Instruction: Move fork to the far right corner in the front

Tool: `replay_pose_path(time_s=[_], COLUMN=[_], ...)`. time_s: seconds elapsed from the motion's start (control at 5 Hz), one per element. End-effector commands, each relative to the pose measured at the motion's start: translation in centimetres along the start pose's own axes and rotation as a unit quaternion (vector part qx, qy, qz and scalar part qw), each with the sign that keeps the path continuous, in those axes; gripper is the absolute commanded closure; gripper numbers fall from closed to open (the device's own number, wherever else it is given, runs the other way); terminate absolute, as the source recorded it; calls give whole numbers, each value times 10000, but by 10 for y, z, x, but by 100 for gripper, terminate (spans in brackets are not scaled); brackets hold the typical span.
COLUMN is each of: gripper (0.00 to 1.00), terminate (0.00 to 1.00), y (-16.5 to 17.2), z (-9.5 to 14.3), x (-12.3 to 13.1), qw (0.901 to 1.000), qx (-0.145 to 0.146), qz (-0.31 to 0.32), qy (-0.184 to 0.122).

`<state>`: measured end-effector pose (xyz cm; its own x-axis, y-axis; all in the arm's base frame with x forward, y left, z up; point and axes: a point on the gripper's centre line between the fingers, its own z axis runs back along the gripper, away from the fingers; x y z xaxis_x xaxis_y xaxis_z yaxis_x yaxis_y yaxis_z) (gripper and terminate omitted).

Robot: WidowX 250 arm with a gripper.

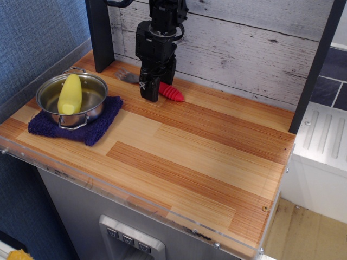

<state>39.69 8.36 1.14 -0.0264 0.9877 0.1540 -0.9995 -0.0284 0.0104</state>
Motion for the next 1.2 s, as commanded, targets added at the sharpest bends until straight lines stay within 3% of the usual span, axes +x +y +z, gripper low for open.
replay_pose_path(time_s=[0.0,0.4,0.6,1.0], gripper=[100,100,100,100], terminate=[0,0,0,0], y=[-3,-3,-4,21], z=[16,39,62,107], x=[-2,4,2,-23], qw=[9997,9979,9953,9861], qx=[-249,-619,-834,-1331], qz=[-23,-175,-481,-983], qy=[-22,-6,-95,-130])
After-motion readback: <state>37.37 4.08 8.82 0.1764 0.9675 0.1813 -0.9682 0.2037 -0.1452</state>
